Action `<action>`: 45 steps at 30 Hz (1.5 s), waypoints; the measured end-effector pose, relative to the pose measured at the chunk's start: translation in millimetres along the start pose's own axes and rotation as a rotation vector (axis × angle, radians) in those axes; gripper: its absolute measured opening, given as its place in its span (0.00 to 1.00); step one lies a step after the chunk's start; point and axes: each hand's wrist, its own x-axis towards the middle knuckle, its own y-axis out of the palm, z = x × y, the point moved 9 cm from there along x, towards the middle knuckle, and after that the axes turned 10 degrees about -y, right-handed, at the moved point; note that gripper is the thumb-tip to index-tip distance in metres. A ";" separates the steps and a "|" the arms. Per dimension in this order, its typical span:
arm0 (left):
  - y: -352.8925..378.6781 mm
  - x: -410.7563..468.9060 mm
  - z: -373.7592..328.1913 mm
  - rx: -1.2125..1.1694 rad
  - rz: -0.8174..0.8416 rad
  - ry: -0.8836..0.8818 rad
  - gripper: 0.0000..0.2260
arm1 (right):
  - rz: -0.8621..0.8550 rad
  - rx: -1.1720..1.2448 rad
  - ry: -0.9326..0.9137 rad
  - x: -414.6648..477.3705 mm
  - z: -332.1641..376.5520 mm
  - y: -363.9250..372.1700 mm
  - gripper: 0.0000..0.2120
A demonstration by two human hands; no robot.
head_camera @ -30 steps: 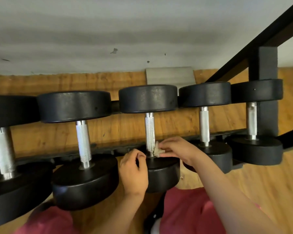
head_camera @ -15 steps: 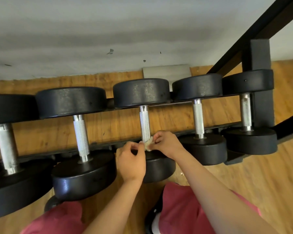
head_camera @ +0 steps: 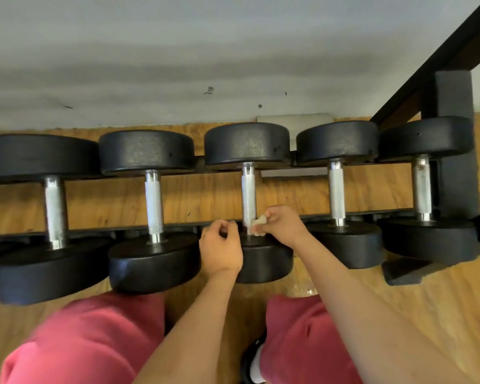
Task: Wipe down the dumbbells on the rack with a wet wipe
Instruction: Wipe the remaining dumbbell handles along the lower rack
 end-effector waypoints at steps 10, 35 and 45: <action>-5.1 -8.0 -11.0 -0.072 0.014 0.013 0.12 | 0.052 0.044 0.032 7.1 -6.9 2.8 0.12; -8.5 -10.5 -18.4 -0.021 -0.081 0.048 0.12 | -0.075 0.060 0.155 5.8 -5.2 -3.6 0.17; -5.0 -3.5 -11.7 -0.018 -0.096 0.027 0.12 | 0.038 0.521 0.174 7.8 -8.8 2.4 0.13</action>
